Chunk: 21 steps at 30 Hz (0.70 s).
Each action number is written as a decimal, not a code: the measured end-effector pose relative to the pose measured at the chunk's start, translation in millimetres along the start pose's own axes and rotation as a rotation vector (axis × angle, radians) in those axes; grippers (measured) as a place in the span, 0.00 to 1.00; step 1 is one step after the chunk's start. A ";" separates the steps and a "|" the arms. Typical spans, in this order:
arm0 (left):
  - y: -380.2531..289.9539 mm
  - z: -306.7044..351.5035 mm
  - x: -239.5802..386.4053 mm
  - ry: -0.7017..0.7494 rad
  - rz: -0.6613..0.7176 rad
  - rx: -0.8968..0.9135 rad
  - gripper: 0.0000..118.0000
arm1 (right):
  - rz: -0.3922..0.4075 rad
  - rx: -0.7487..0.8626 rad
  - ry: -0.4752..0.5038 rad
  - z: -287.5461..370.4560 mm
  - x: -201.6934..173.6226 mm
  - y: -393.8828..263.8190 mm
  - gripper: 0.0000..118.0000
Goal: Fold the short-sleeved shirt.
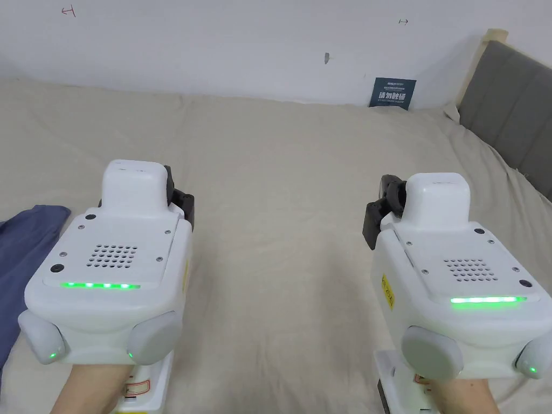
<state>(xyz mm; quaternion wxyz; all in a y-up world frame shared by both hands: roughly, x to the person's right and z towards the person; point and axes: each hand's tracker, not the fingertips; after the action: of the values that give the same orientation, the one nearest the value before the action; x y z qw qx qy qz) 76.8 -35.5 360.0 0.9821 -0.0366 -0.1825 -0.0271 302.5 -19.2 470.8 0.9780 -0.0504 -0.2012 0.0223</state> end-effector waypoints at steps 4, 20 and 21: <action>3.1 3.8 -0.2 0.017 0.011 0.025 0.00 | -0.023 -0.015 0.009 -0.2 2.3 1.8 0.00; 4.6 3.6 2.7 -0.001 -0.006 0.027 0.00 | -0.057 -0.015 0.018 2.4 6.8 1.4 0.00; 4.2 3.6 2.6 -0.001 -0.005 0.027 0.00 | -0.056 -0.016 0.016 2.3 6.9 1.0 0.00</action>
<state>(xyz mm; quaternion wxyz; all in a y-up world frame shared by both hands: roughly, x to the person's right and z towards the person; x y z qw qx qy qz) 78.2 -31.1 364.0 0.9824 -0.0228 -0.1835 -0.0268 307.9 -17.5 475.4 0.9794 -0.0526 -0.1947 -0.0070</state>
